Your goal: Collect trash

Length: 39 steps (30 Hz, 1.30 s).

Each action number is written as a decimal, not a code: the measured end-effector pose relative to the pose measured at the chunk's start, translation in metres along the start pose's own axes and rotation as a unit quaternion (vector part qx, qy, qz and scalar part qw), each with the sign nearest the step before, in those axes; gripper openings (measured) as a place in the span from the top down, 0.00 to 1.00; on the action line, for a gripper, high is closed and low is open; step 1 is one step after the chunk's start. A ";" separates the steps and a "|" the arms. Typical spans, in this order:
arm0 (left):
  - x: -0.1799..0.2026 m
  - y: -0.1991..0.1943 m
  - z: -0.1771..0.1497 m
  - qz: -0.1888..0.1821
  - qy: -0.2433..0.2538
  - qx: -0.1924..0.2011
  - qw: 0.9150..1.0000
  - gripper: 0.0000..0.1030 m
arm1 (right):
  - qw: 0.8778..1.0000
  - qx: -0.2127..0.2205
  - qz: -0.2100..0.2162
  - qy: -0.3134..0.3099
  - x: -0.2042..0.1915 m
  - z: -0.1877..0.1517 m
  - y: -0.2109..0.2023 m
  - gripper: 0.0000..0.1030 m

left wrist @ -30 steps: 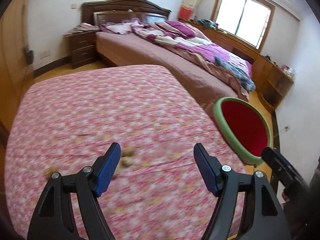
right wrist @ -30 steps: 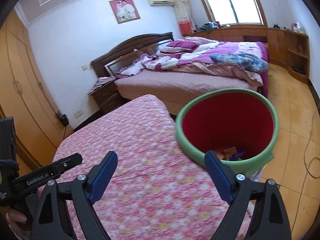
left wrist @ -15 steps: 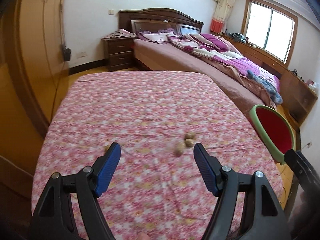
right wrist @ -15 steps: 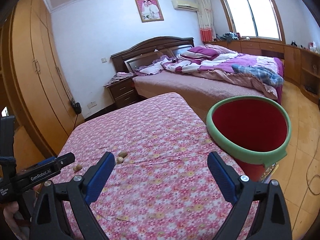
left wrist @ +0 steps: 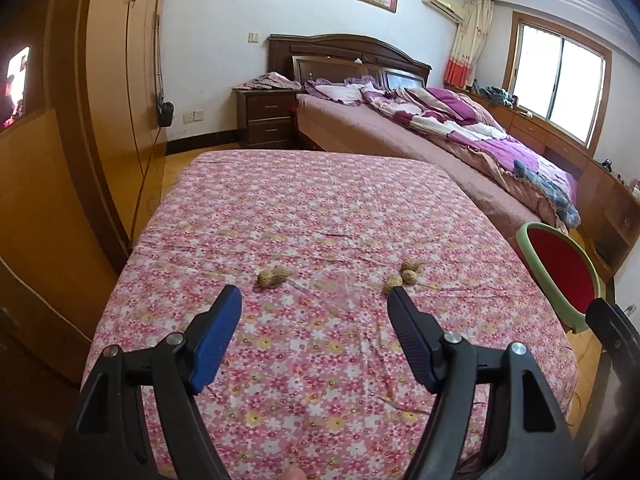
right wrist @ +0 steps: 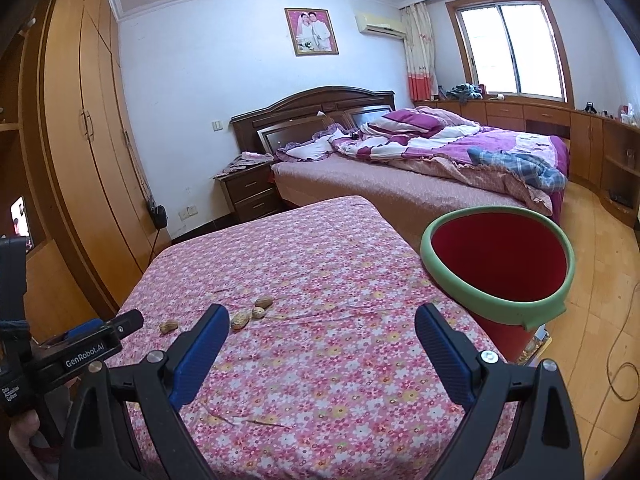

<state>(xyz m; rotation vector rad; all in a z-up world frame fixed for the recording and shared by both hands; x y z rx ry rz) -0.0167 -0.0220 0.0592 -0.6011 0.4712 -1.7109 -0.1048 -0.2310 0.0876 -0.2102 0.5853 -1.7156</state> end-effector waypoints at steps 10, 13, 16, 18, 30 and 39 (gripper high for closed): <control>0.000 -0.005 0.001 0.004 0.002 0.011 1.000 0.27 | 1.000 0.003 -0.004 -0.006 -0.005 -0.001 -0.002 0.07; -0.001 -0.008 0.002 0.006 0.001 0.016 1.000 0.27 | 1.000 0.004 -0.004 -0.007 -0.005 0.000 -0.003 0.07; -0.001 -0.009 0.003 0.006 0.000 0.020 1.000 0.27 | 1.000 0.004 -0.004 -0.006 -0.005 0.000 -0.003 0.07; -0.001 -0.010 0.004 0.008 0.001 0.021 1.000 0.27 | 1.000 0.004 -0.004 -0.006 -0.005 0.000 -0.003 0.07; 0.000 -0.017 0.006 0.015 0.009 0.034 0.999 0.27 | 1.000 -0.005 0.001 0.001 -0.004 0.000 -0.001 0.07; -0.003 -0.023 0.008 0.017 0.004 0.046 0.999 0.27 | 1.000 0.009 -0.005 0.004 0.000 0.006 -0.006 0.07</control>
Point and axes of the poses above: each gripper's, at about its wrist camera, not at the fingertips, and y roughly the way its jaws point, x to its right, z to its top, the point moved 3 cm from there along y, roughly the way its jaws point, and after that the axes turned 4 degrees about -z, right-handed, at the moved point
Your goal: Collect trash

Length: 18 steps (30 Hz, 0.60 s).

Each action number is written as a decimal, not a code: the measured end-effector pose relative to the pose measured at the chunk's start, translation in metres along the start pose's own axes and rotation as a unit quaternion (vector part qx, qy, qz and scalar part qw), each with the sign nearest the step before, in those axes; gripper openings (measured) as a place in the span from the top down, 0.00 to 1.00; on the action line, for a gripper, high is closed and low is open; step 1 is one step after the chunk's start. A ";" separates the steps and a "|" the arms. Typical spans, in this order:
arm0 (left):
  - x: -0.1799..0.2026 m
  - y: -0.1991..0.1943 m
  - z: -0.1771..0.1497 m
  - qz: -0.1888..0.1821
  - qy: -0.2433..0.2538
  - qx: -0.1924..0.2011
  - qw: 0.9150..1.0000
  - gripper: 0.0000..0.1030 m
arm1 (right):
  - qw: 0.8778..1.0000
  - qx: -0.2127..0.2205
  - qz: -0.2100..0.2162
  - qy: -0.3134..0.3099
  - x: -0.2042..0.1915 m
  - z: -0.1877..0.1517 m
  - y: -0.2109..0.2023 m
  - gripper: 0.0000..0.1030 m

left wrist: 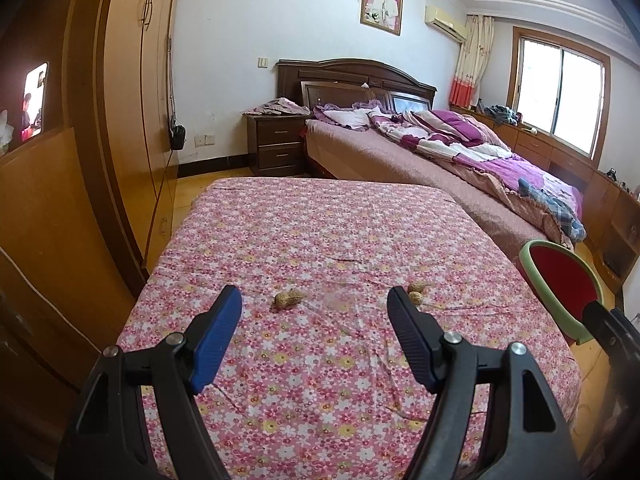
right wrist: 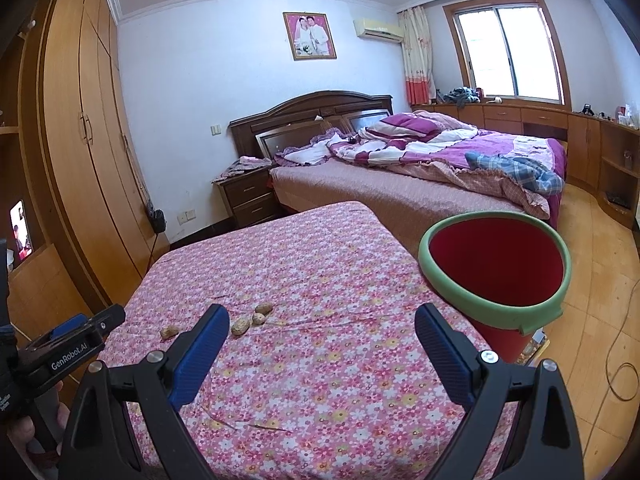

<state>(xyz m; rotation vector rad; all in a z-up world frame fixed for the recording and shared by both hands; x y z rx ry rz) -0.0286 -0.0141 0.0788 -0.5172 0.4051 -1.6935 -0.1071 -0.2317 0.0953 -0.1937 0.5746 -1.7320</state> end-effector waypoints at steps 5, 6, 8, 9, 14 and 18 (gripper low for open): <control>0.001 0.000 0.000 0.000 0.001 0.000 1.000 0.27 | 1.000 0.003 -0.002 0.002 0.002 0.001 0.000 0.07; 0.001 0.000 0.000 0.000 0.000 0.000 1.000 0.27 | 1.000 0.003 -0.002 0.002 0.002 0.002 0.000 0.07; 0.001 0.000 0.000 0.000 0.000 0.000 1.000 0.27 | 1.000 0.005 -0.002 0.004 0.003 0.002 0.000 0.07; 0.001 0.000 0.000 0.000 0.000 0.000 1.000 0.27 | 1.000 0.005 -0.003 0.004 0.004 0.002 -0.001 0.07; 0.001 0.000 0.000 -0.001 0.000 0.000 1.000 0.27 | 1.000 0.007 -0.003 0.005 0.005 0.002 -0.001 0.07; 0.001 0.000 0.000 -0.001 0.000 0.000 1.000 0.27 | 1.000 0.007 -0.003 0.005 0.005 0.002 -0.001 0.07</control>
Point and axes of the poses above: each gripper's, at about its wrist camera, not at the fingertips, and y roughly the way its jaws point, x to its right, z to its top, the point moved 3 cm from there along y, roughly the way its jaws point, and after that the axes turned 4 degrees about -z, right-handed, at the moved point
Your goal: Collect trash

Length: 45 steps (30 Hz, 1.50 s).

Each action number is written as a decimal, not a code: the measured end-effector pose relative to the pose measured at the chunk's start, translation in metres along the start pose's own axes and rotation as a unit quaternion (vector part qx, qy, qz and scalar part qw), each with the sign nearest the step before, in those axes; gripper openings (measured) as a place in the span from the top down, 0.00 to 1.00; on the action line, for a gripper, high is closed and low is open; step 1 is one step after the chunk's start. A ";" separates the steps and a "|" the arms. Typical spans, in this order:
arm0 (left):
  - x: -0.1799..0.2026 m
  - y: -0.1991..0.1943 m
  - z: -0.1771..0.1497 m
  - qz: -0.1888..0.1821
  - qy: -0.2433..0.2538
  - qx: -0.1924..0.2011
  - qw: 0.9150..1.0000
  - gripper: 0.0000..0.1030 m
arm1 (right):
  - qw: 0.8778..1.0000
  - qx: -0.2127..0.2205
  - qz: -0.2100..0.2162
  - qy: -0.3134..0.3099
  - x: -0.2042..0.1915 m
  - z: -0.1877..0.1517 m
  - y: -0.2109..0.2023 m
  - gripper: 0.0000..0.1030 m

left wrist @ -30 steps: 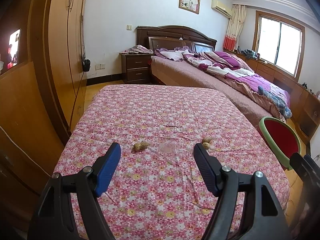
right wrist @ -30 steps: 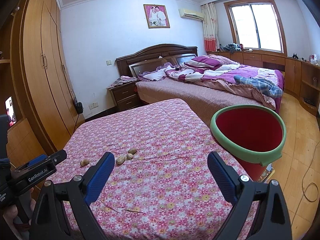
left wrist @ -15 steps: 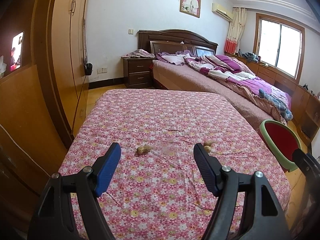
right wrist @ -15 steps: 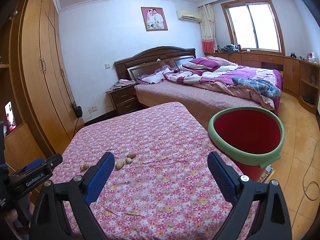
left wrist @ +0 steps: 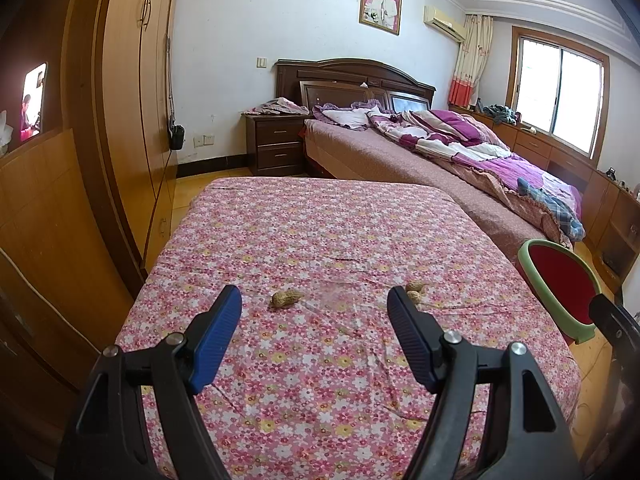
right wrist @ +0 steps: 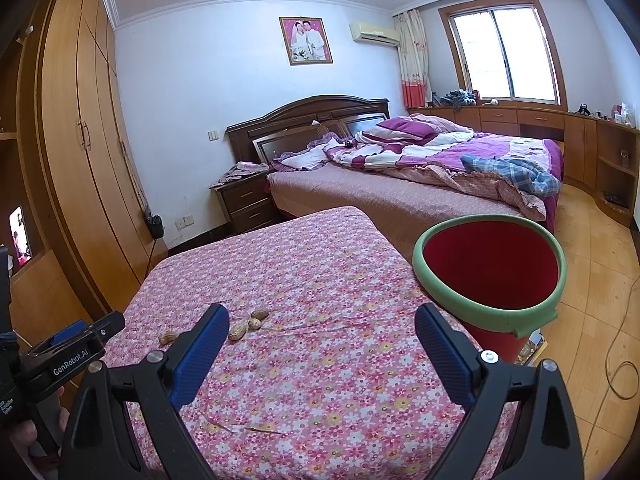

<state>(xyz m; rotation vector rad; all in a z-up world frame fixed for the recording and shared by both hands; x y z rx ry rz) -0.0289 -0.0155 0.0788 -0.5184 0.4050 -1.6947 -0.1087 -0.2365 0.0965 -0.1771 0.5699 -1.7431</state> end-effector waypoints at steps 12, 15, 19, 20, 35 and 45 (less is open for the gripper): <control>0.000 0.000 -0.001 -0.001 -0.005 -0.001 1.000 0.27 | 1.000 0.000 0.000 0.000 0.000 0.000 0.000 0.07; -0.001 0.000 -0.001 -0.001 -0.007 -0.001 1.000 0.27 | 1.000 0.000 0.000 0.000 0.000 0.000 0.000 0.07; -0.001 0.000 -0.001 -0.002 -0.007 0.000 1.000 0.27 | 1.000 0.000 0.000 0.000 -0.001 0.000 0.000 0.07; -0.002 0.000 -0.001 -0.003 -0.007 0.000 1.000 0.27 | 1.000 0.000 0.000 0.000 0.000 0.000 0.000 0.07; -0.001 -0.003 0.000 -0.005 -0.009 0.004 1.000 0.27 | 1.000 0.003 0.000 -0.002 0.000 -0.001 -0.002 0.07; -0.001 -0.006 0.001 -0.005 -0.009 0.011 1.000 0.27 | 1.000 0.007 0.000 -0.004 0.000 0.000 -0.005 0.07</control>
Point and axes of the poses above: each gripper's, at about its wrist camera, not at the fingertips, and y roughly the way its jaws point, x to its right, z to its top, the point moved 3 cm from there along y, roughly the way its jaws point, and after that the axes turned 4 degrees about -z, right-handed, at the moved point
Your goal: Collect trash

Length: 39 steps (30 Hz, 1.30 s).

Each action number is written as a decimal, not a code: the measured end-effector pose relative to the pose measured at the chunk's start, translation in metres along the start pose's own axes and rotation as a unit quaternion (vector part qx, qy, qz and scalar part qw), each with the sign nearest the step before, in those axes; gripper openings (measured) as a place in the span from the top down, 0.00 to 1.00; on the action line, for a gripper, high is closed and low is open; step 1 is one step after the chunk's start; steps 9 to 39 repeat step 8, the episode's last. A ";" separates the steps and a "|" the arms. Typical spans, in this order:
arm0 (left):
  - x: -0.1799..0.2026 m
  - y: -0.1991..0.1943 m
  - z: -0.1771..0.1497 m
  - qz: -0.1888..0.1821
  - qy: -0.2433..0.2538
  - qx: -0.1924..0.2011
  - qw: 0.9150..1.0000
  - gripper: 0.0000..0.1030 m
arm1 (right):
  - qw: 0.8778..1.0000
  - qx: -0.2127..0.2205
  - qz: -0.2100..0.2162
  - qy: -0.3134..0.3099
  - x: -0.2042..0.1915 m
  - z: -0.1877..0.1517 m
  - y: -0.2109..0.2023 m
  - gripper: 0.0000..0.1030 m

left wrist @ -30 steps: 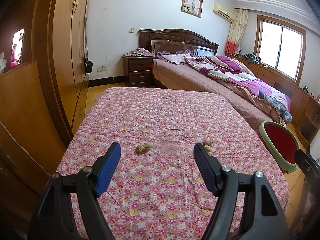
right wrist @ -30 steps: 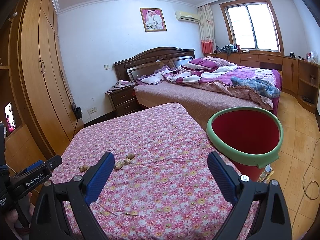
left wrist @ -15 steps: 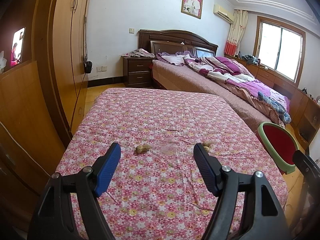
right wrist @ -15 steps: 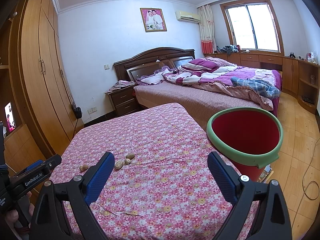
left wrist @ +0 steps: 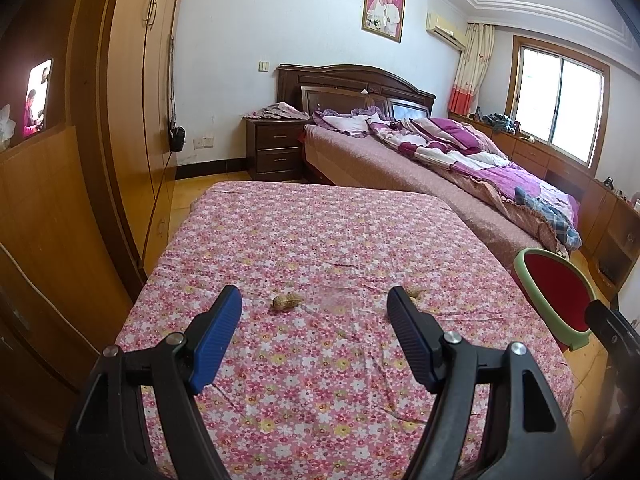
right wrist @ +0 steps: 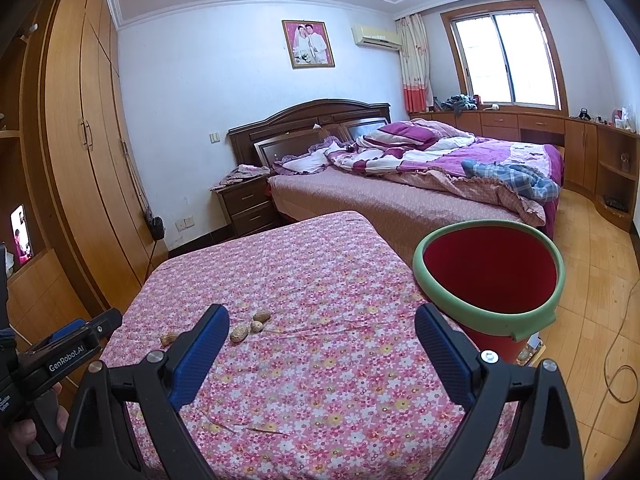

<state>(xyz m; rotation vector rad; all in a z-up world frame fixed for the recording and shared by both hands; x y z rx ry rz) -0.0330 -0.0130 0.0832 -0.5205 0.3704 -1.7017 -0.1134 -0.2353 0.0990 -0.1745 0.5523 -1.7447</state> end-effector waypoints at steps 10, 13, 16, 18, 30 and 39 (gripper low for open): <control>0.000 0.003 -0.001 -0.002 -0.003 -0.006 1.000 0.27 | 1.000 -0.002 0.000 0.001 0.000 0.000 0.000 0.07; 0.000 0.003 -0.001 -0.002 -0.003 -0.006 1.000 0.27 | 1.000 -0.002 0.000 0.001 0.000 0.000 0.000 0.07; 0.000 0.003 -0.001 -0.002 -0.003 -0.006 1.000 0.27 | 1.000 -0.002 0.000 0.001 0.000 0.000 0.000 0.07; 0.000 0.003 -0.001 -0.002 -0.003 -0.006 1.000 0.27 | 1.000 -0.002 0.000 0.001 0.000 0.000 0.000 0.07; 0.000 0.003 -0.001 -0.002 -0.003 -0.006 1.000 0.27 | 1.000 -0.002 0.000 0.001 0.000 0.000 0.000 0.07; 0.000 0.003 -0.001 -0.002 -0.003 -0.006 1.000 0.27 | 1.000 -0.002 0.000 0.001 0.000 0.000 0.000 0.07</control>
Point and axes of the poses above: each gripper's, at about its wrist camera, not at the fingertips, and y roughly the way its jaws point, x to its right, z to its top, the point moved 3 cm from there along y, roughly the way its jaws point, and after that the axes turned 4 degrees about -z, right-handed, at the moved point
